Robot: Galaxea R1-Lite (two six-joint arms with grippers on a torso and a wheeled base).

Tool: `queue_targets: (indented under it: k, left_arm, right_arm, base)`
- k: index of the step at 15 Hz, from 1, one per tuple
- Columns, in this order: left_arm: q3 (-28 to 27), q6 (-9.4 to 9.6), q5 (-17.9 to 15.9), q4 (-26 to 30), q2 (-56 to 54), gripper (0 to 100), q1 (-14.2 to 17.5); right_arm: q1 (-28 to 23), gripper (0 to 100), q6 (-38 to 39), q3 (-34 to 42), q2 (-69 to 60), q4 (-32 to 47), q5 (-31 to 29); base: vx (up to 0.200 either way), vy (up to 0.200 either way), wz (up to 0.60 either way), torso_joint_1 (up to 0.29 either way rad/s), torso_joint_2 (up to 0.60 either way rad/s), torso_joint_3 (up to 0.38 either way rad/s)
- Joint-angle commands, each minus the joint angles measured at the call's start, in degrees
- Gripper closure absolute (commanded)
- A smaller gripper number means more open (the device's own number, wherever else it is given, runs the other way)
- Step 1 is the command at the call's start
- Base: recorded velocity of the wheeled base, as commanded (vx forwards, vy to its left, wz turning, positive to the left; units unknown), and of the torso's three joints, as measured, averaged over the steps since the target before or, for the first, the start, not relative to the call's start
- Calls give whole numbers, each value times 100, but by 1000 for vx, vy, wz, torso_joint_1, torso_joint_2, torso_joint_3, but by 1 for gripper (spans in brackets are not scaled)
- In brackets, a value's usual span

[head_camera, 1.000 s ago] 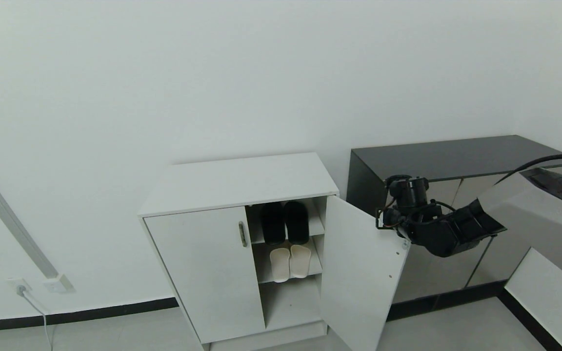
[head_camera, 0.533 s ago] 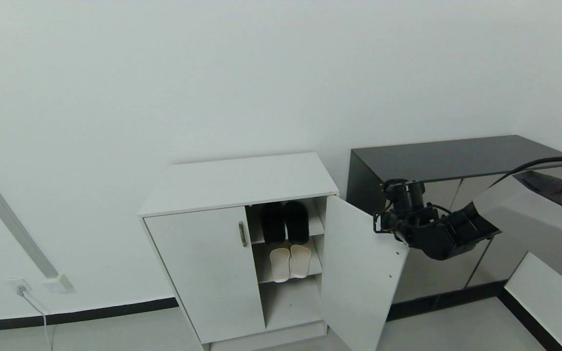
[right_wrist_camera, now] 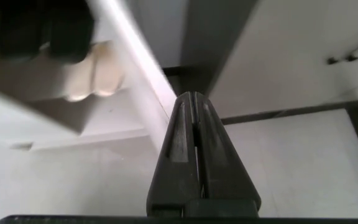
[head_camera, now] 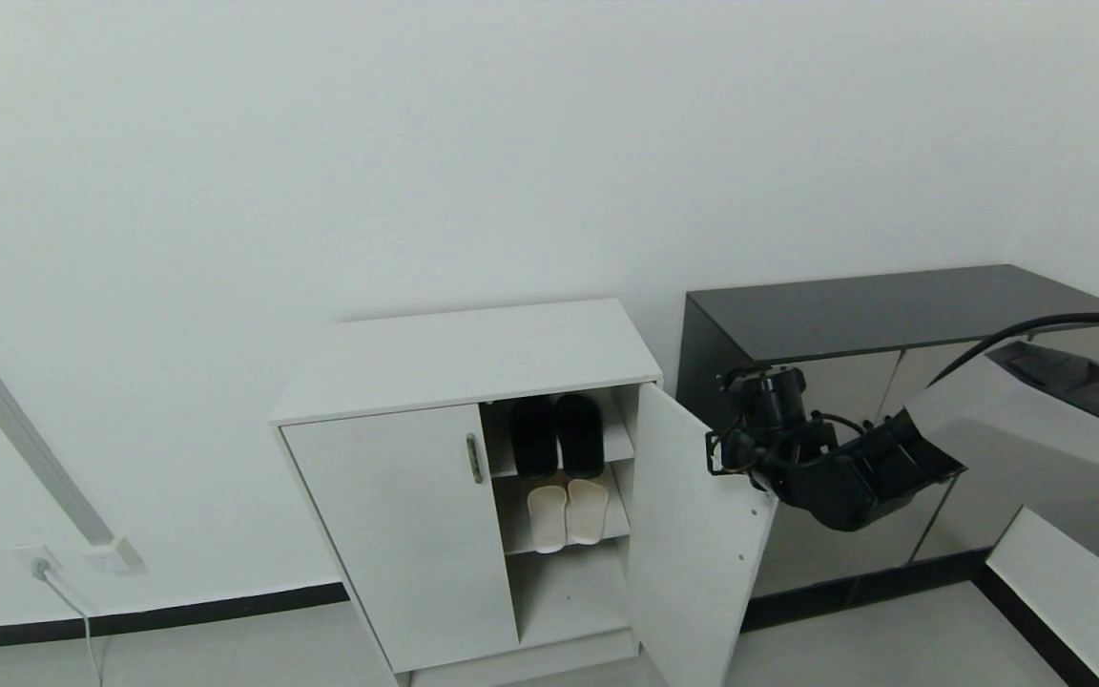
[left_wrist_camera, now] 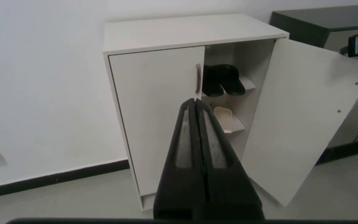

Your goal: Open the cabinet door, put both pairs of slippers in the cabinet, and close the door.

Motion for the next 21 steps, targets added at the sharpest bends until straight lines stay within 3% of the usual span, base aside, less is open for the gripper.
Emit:
queue_targets:
  k: [1, 3, 12, 18, 21]
  left_arm:
    - [0, 0, 7, -1, -2, 100, 4]
    - [0, 0, 7, -1, 6, 100, 4]
    - [0, 0, -2, -1, -2, 100, 4]
    - [0, -9, 7, -1, -2, 100, 4]
    - [0, -9, 7, -1, -2, 100, 4]
  right_arm:
    - [368, 100, 68, 193, -245, 15, 3]
    - [781, 100, 120, 430, -526, 15, 3]
    - [1124, 100, 6, 1265, -1045, -415, 197]
    - [1185, 100, -135, 1687, -1247, -688, 636]
    - [1194, 100, -266, 1942, -1212, -1004, 1023]
  base:
    - [0, 0, 0, 0, 0, 0]
    - [0, 0, 0, 0, 0, 0]
    - [0, 0, 0, 0, 0, 0]
    - [0, 0, 600, 2, 2, 4]
    - [0, 0, 0, 0, 0, 0]
